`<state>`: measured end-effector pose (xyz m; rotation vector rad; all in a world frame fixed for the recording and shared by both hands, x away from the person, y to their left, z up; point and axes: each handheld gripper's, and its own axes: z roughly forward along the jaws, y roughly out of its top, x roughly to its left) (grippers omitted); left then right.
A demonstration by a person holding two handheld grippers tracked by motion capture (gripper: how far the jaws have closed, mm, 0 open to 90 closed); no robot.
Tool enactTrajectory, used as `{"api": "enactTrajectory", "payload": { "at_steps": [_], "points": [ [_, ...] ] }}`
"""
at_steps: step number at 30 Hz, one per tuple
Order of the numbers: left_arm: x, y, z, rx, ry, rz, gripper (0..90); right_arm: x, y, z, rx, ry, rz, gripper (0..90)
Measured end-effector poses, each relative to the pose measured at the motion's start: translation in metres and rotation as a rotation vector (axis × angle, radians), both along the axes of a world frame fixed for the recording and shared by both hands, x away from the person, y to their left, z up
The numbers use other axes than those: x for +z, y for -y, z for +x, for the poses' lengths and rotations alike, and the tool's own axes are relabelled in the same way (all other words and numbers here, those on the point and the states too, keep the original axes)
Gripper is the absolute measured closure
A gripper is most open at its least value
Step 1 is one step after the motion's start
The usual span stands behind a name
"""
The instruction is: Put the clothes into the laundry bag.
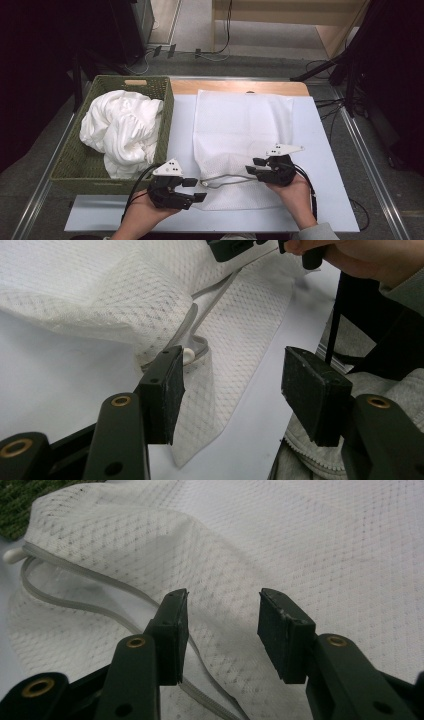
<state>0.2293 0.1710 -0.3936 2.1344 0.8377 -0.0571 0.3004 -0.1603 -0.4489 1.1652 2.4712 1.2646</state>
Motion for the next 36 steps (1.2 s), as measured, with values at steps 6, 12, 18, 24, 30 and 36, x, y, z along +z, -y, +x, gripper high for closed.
{"api": "enactTrajectory", "payload": {
  "at_steps": [6, 12, 18, 24, 30, 36],
  "points": [
    [-0.001, 0.001, 0.0, -0.005, 0.002, 0.001, 42.7, -0.005, -0.001, 0.004, -0.003, -0.015, -0.036, 56.5],
    [-0.001, 0.004, 0.001, -0.014, 0.0, -0.006, 42.7, -0.013, -0.004, 0.005, 0.018, -0.058, -0.07, 45.4],
    [-0.001, 0.006, 0.003, -0.026, 0.001, -0.003, 42.7, -0.021, -0.007, 0.002, 0.011, -0.059, -0.096, 36.7],
    [-0.002, 0.009, 0.004, -0.037, -0.002, 0.001, 42.8, -0.025, -0.013, 0.0, 0.017, -0.02, -0.127, 32.5],
    [-0.002, 0.01, 0.005, -0.045, -0.004, 0.002, 42.8, -0.028, -0.02, -0.005, 0.013, 0.041, -0.18, 31.4],
    [-0.002, 0.01, 0.006, -0.042, -0.006, 0.001, 42.8, -0.032, -0.021, -0.01, -0.013, 0.092, -0.179, 33.6]
  ]
}}
